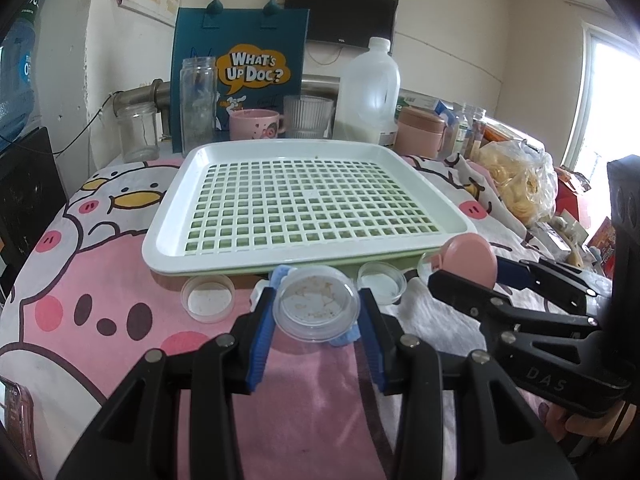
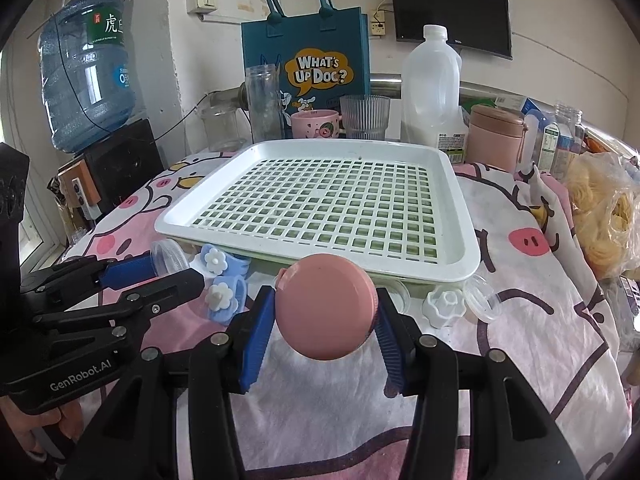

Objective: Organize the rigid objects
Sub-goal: 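Lift the clear container and pink lid off the cloth with both tools, then carry both held items over the grid tray and open both tools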

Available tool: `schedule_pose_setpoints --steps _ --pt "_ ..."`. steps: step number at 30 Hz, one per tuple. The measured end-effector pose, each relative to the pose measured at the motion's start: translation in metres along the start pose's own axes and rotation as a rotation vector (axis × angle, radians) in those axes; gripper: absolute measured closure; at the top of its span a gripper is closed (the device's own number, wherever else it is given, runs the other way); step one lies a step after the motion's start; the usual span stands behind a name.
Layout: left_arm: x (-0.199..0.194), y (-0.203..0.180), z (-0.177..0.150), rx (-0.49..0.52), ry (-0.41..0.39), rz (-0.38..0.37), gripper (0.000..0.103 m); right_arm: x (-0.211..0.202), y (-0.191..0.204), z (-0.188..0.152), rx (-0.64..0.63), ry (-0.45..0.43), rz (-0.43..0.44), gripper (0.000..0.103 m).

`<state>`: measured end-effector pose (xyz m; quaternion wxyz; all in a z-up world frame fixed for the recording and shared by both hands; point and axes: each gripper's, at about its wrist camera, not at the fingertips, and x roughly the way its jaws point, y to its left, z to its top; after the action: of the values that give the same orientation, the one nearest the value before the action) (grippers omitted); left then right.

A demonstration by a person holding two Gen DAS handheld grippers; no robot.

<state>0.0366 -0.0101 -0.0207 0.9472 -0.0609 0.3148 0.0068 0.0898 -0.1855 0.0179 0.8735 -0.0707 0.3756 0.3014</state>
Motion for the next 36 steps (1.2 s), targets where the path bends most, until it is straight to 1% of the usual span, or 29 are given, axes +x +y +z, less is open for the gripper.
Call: schedule_pose_setpoints --steps 12,18,22,24,26,31,33,36 --pt "0.000 -0.001 -0.001 -0.008 0.003 0.000 0.064 0.000 0.001 0.000 0.000 -0.005 0.001 0.054" --pt "0.003 0.000 -0.002 -0.016 0.020 -0.003 0.064 0.000 0.000 0.000 0.009 0.000 0.005 0.054" --pt "0.002 0.001 0.003 -0.029 0.052 -0.031 0.064 -0.001 -0.003 0.001 0.027 0.004 0.019 0.054" --pt "-0.009 0.004 0.015 -0.043 0.037 -0.053 0.064 -0.009 -0.008 0.008 0.037 -0.011 0.035 0.054" --pt "-0.023 0.005 0.033 -0.028 -0.003 -0.048 0.064 -0.022 -0.015 0.021 0.038 -0.044 0.038 0.054" --pt "-0.040 0.011 0.083 -0.001 -0.065 -0.051 0.064 -0.045 -0.042 0.068 0.063 -0.111 0.054 0.054" --pt "-0.035 0.016 0.104 -0.004 -0.060 -0.047 0.064 -0.044 -0.052 0.088 0.069 -0.120 0.076 0.054" --pt "-0.014 0.028 0.128 -0.040 -0.027 -0.064 0.064 -0.031 -0.061 0.113 0.077 -0.084 0.105 0.054"
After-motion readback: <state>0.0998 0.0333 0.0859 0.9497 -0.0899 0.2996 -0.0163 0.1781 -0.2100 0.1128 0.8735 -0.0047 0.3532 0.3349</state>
